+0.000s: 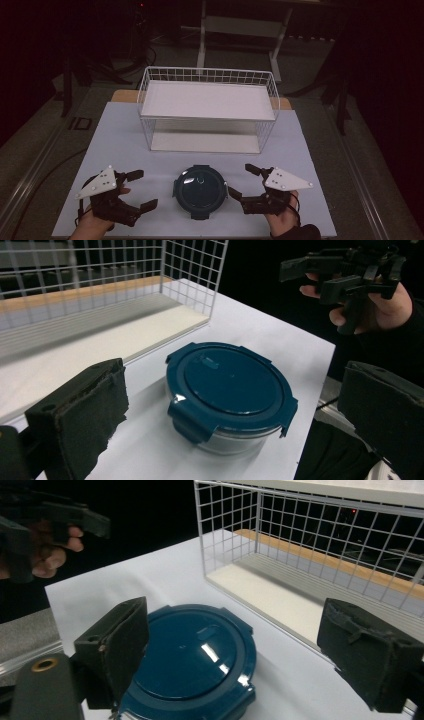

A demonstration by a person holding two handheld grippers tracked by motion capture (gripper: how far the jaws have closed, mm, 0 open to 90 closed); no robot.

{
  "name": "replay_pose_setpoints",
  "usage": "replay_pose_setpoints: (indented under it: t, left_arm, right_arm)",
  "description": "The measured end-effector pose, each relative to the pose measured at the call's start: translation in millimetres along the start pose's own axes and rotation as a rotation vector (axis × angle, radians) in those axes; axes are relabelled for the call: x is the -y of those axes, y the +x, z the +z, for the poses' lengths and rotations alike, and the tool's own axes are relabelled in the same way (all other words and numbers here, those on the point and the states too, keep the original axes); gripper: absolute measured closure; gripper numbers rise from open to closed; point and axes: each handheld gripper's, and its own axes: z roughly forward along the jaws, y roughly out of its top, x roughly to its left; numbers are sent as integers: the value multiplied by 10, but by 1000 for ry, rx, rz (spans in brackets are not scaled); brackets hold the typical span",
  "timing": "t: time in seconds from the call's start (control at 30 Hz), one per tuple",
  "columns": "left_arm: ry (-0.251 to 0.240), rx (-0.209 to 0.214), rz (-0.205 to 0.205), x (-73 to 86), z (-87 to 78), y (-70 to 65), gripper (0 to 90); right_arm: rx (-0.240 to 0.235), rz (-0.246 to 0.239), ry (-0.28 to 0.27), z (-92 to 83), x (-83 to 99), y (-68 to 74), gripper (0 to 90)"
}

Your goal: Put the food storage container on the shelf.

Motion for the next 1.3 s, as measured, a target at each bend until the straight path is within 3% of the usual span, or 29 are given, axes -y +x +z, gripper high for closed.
replay_pose_setpoints:
  t: [0.07, 0.13, 0.23, 0.43, 0.57, 0.67, 0.7, 0.73, 0.83, 0.93, 1.0, 1.03, 1.1, 1.3]
  left_arm:
    - [25, -15, 21, -46, 54, -10, 0]
    - [76, -15, 15, -101, 122, -25, 0]
    - [100, -23, -9, -167, 211, -17, 0]
    - [114, -36, -109, -189, 366, 118, 0]
    - [211, -48, -171, -109, 517, 216, 0]
    - [259, -29, -250, -16, 629, 302, 0]
    - [259, -29, -250, -16, 629, 302, 0]
    - [276, -8, -329, 43, 700, 362, 0]
    - [298, 15, -441, 95, 774, 427, 0]
    - [351, 54, -551, 138, 838, 490, 0]
    - [378, 42, -633, 158, 874, 527, 0]
    - [391, 64, -657, 172, 884, 545, 0]
    - [420, 67, -701, 192, 907, 568, 16]
    - [455, 83, -782, 255, 943, 611, 220]
  right_arm:
    - [-11, -11, -11, -8, -8, 45, 126]
    - [-9, -21, -23, -18, -11, 84, 126]
    - [-10, 8, -38, -32, 4, 97, 109]
    - [19, 12, -14, -24, 56, 126, 100]
    - [8, 31, 3, -6, 121, 141, 100]
    - [18, 38, 14, 5, 154, 149, 100]
    - [21, 37, 18, 9, 158, 152, 100]
    - [23, 43, 26, 11, 164, 149, 101]
    - [20, 53, 36, 18, 177, 135, 101]
    - [13, 64, 46, 24, 200, 122, 101]
    - [11, 69, 48, 22, 210, 115, 104]
    - [9, 75, 50, 22, 213, 108, 104]
    - [8, 82, 51, 21, 216, 91, 104]
    - [2, 90, 58, 23, 222, 74, 132]
